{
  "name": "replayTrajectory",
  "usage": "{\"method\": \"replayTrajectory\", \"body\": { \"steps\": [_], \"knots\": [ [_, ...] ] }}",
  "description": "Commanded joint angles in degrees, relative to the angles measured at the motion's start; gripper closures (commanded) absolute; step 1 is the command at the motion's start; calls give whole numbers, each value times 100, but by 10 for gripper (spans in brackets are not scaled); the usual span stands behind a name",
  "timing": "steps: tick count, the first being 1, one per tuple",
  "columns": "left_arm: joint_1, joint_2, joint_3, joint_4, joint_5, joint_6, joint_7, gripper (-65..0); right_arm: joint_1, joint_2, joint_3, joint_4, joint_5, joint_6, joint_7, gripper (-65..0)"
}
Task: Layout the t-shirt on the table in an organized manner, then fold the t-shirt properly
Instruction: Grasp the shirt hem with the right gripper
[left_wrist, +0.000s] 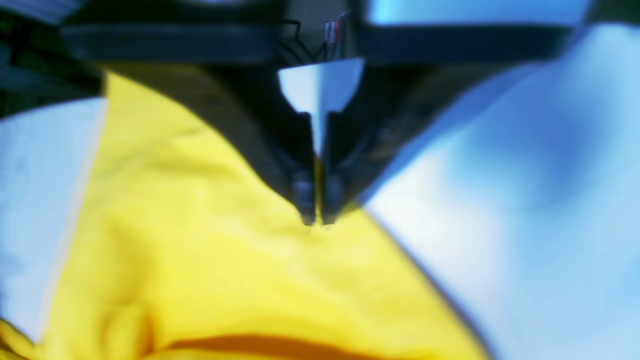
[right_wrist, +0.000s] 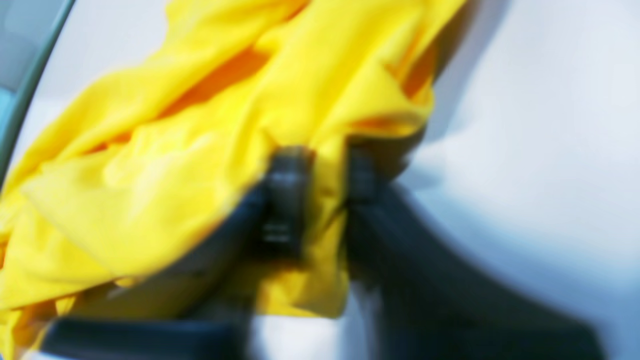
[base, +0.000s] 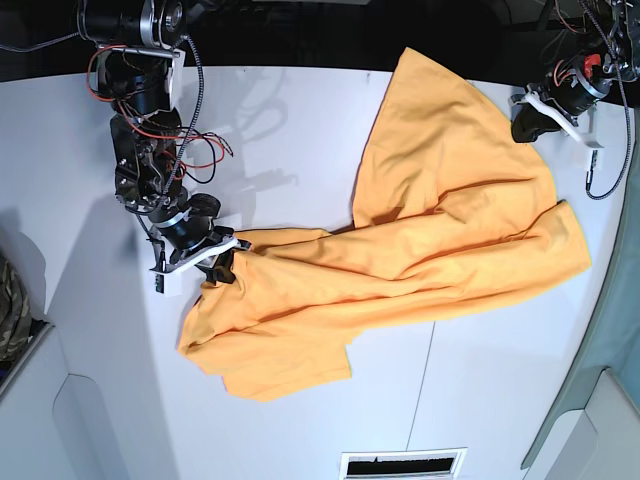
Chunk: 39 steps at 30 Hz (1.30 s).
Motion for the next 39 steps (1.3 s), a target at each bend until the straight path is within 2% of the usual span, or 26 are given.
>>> {"method": "replayTrajectory", "body": {
  "steps": [1,3,5,10,14,18,22,23,26,28,31,33,36,39],
  "knots": [
    [-52,-68,-31,70,7,-13,-101,0,201,81,9,116,2,208,269,0],
    [-138,-105,-31,70,155,-11,-98,0,225,96,15,354,-120,407,236,0],
    [-173,-181,-31,70,157,-11,-96,0,162,107,17,839,-140,431,22,0],
    [-184,-352,-31,70,155,-7,-98,0,-166,162,15,2824,-61,428,-1073,0],
    [-232,-424,-31,70,153,7,-90,0,-205,466,0,4201,205,424,-1829,0],
    [-195,-540,-31,70,155,4,59,0,-166,844,-4,4966,581,380,-2109,0],
    [-188,-704,13,70,146,4,72,0,101,787,-103,4758,680,380,-2114,0],
    [-188,-752,52,70,149,4,74,0,197,741,-203,4588,651,363,-2109,-36],
    [-203,-883,275,70,149,2,72,0,566,610,-737,3707,315,205,-2092,-261],
    [-221,-914,474,70,153,2,72,0,817,568,-1217,2916,55,186,-2094,-323],
    [-219,-920,804,70,208,0,72,-29,977,570,-1845,1996,11,188,-2094,-323],
    [-219,-920,990,70,317,-2,72,-60,892,570,-1943,1843,24,188,-2120,-323],
    [-219,-920,1080,70,341,-4,70,-66,577,570,-1620,2223,278,188,-2159,-323],
    [-214,-925,1078,72,310,-273,90,-66,144,570,-879,3010,511,186,-2184,-323]
  ]
}}
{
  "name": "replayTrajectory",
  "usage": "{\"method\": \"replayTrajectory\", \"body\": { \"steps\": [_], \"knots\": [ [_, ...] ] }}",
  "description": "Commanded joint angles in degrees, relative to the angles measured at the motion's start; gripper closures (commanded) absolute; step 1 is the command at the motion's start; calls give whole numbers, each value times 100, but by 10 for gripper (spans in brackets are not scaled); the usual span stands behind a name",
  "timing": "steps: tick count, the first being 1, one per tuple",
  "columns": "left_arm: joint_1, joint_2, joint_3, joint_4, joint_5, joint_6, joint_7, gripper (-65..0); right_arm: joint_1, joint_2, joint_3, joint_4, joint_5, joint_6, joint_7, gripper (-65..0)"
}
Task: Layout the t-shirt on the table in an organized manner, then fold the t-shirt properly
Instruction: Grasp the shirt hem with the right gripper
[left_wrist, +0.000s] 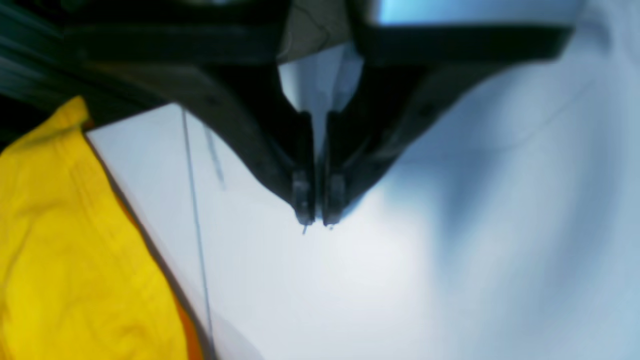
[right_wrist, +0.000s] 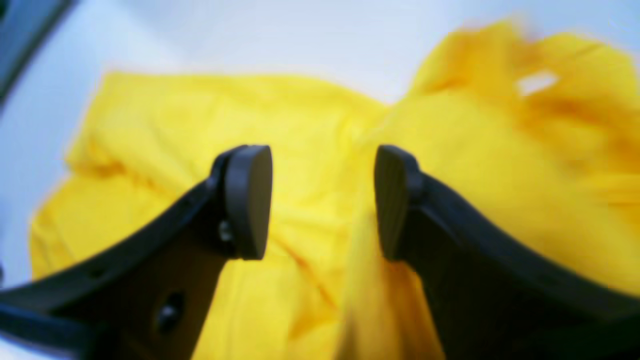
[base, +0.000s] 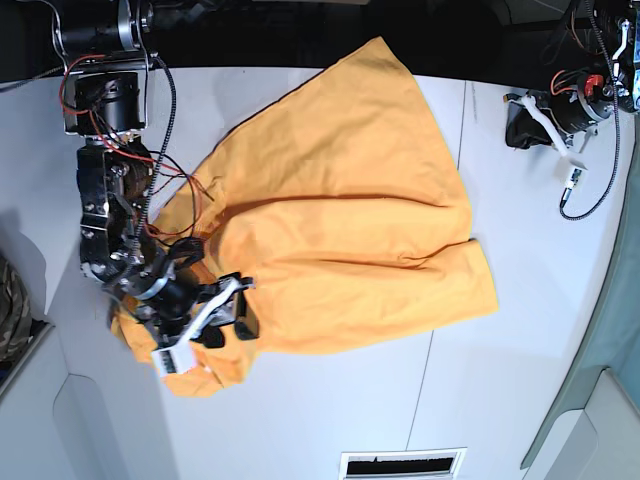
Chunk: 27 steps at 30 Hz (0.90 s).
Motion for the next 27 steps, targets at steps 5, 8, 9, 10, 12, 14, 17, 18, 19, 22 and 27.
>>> {"method": "replayTrajectory", "body": {
  "steps": [5,8,9,10,12,14,17,18,19,22,27],
  "knots": [
    [2,-83,-26,122,-568,-450,70,-130,-225,57,1320,472,28,-55,129,-323],
    [2,-79,-26,173,-730,-466,70,-137,-225,162,1766,184,42,-61,153,-323],
    [2,-76,-26,173,-833,-466,76,-144,-219,216,1840,2,39,-83,214,-323],
    [2,-59,-26,173,-920,-468,107,-167,-219,282,1867,-216,39,-94,345,-323],
    [2,-9,-26,173,-1036,-566,111,-225,-210,413,1856,-715,42,-87,693,-323],
    [-2,59,-26,173,-1082,-638,109,-254,-186,455,1853,-1178,39,-87,1040,-323],
    [2,160,-24,173,-1054,-634,111,-254,-186,402,1847,-1670,15,-83,1541,-323],
    [2,181,-24,170,-1043,-636,111,-254,-186,367,1843,-1792,0,-81,1657,-323],
    [2,203,-24,170,-1032,-636,109,-254,-164,317,1832,-1882,-50,-61,1735,-323],
    [-15,260,-24,170,-1029,-634,107,-254,61,184,1725,-2157,-420,-22,1790,-323],
    [-13,291,-24,170,-1029,-634,111,-254,577,122,1331,-2706,-608,-68,1779,-257]
  ]
}}
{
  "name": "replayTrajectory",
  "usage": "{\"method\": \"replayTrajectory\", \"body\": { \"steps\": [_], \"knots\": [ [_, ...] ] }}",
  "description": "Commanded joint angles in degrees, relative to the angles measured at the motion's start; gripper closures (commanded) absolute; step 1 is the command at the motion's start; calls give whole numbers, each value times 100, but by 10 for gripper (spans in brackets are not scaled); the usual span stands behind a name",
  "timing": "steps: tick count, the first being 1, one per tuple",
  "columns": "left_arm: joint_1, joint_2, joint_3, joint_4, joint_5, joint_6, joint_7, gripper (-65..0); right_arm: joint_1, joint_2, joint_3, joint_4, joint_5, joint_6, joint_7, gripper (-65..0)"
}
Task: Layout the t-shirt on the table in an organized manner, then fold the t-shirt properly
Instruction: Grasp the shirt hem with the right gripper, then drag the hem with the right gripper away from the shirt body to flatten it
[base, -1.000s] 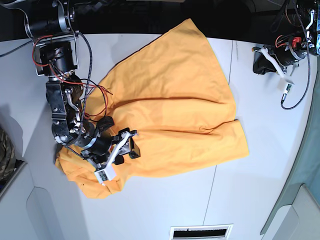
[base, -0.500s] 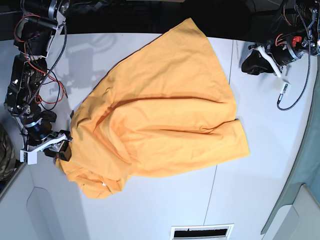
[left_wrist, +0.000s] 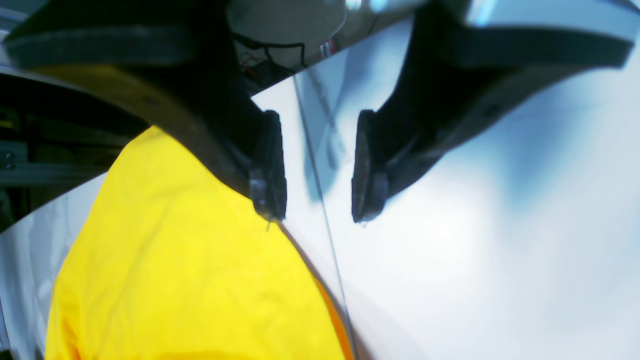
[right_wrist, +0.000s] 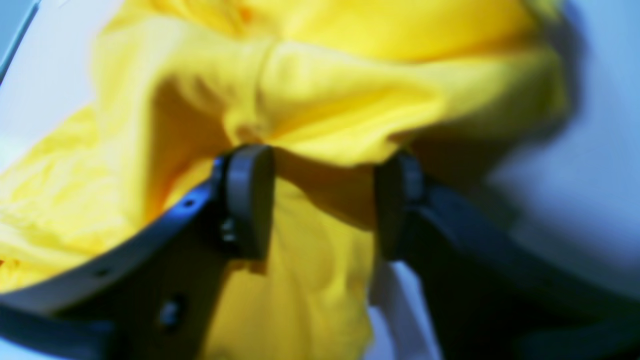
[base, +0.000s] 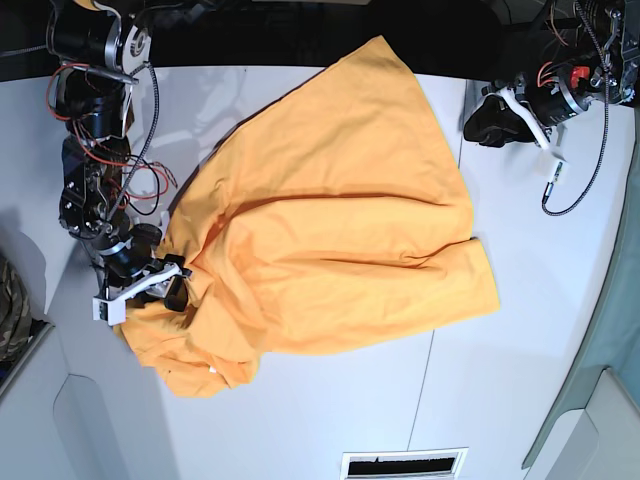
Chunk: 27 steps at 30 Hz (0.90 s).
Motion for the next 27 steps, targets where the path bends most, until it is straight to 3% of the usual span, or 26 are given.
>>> {"method": "replayTrajectory", "body": {
  "steps": [1,5,6,8,11,15,21,27],
  "knots": [
    [-24,-61,-37,83,-101,-103,-83,-254,208,44,-96,-20,-9,50,140,-218],
    [-22,-61,-37,83,-79,-103,-83,-249,304,44,-407,-76,-326,55,302,-10],
    [-22,-61,-37,83,-50,-103,-85,-236,302,44,-411,-55,-343,87,374,0],
    [-24,-61,-37,83,46,-101,-87,-196,286,50,-385,48,-341,160,350,0],
    [-20,-61,-37,83,186,-98,-83,-192,133,57,-236,520,-330,251,151,0],
    [-9,-61,-37,83,273,120,-83,-193,-450,61,120,1801,-7,238,-605,0],
    [-61,-61,-37,83,269,131,-125,-193,-1598,61,627,3764,570,216,-1351,0],
    [-98,-63,-37,83,345,131,-122,-193,-2653,61,833,4819,568,212,-1425,0]
  ]
}}
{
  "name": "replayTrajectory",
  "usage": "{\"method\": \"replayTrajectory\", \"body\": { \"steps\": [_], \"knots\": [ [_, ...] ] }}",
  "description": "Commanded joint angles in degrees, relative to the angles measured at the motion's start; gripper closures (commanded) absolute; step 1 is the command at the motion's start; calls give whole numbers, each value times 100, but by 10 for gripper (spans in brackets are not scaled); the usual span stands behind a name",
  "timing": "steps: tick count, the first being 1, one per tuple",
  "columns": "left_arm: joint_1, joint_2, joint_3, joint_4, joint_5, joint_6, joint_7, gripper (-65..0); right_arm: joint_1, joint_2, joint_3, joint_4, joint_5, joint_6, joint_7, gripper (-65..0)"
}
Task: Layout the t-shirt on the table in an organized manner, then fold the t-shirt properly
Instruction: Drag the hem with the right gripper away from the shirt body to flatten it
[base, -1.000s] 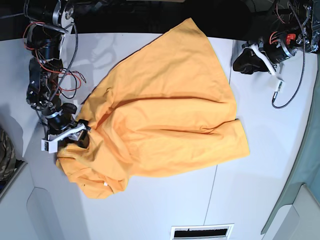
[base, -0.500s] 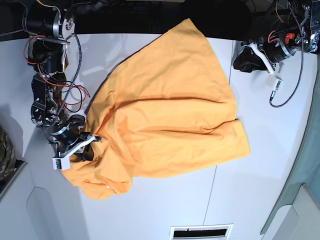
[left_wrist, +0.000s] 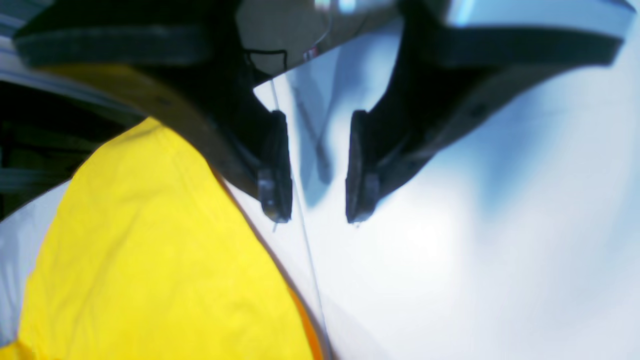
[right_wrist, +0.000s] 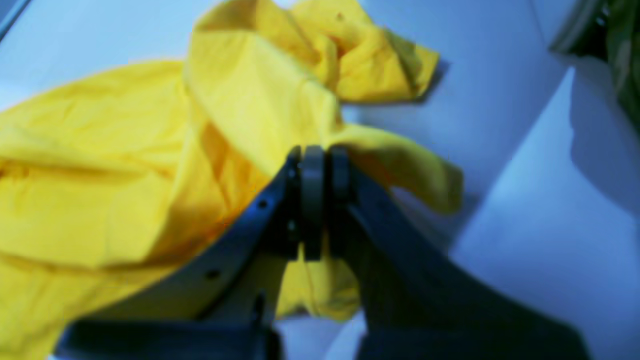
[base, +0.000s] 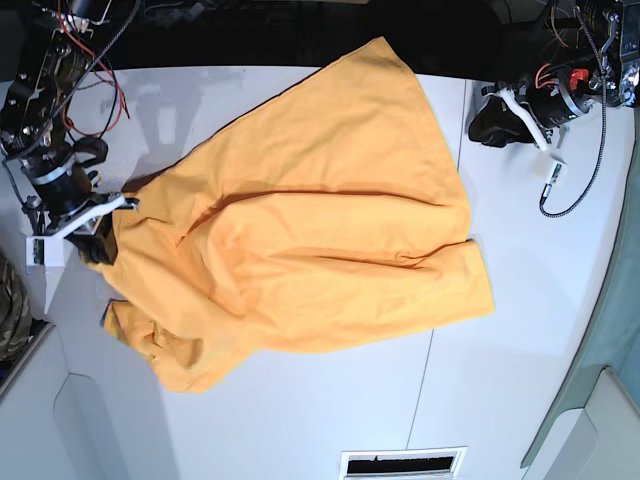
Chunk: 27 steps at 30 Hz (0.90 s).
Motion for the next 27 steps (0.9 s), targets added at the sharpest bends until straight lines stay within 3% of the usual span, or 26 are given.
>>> {"method": "replayTrajectory", "body": {
  "steps": [1,6,10,14,15,17,18,19,23,27],
  "knots": [
    [-28,-83,-37,85,-24,-35,-94,-193,-74,33,33,249,101,55,138,0],
    [-28,-85,-24,85,44,-57,-52,-193,-704,35,170,660,72,-240,138,0],
    [-26,-107,-20,85,46,-210,-46,-194,-949,35,636,678,116,-238,131,0],
    [-26,-278,59,85,46,-376,-31,-196,-1165,55,1014,678,734,-229,-20,0],
    [-26,-315,59,85,44,-386,-33,-203,-1209,52,1051,678,820,-203,-20,-65],
    [-33,-387,59,85,39,-386,-37,-216,-1272,52,1062,678,831,-170,-13,-322],
    [-44,-420,59,85,37,-386,-39,-216,-1272,50,1062,678,828,-173,-15,-418],
    [-48,-448,59,85,42,-386,-44,-216,-1268,52,1069,678,835,-175,-11,-457],
    [-44,-564,59,85,44,-386,-50,-216,-1255,50,1305,682,1073,-304,-15,-451],
    [-44,-697,57,85,-7,-386,-57,-216,-1266,68,1751,675,1106,-660,-289,-451]
  ]
}}
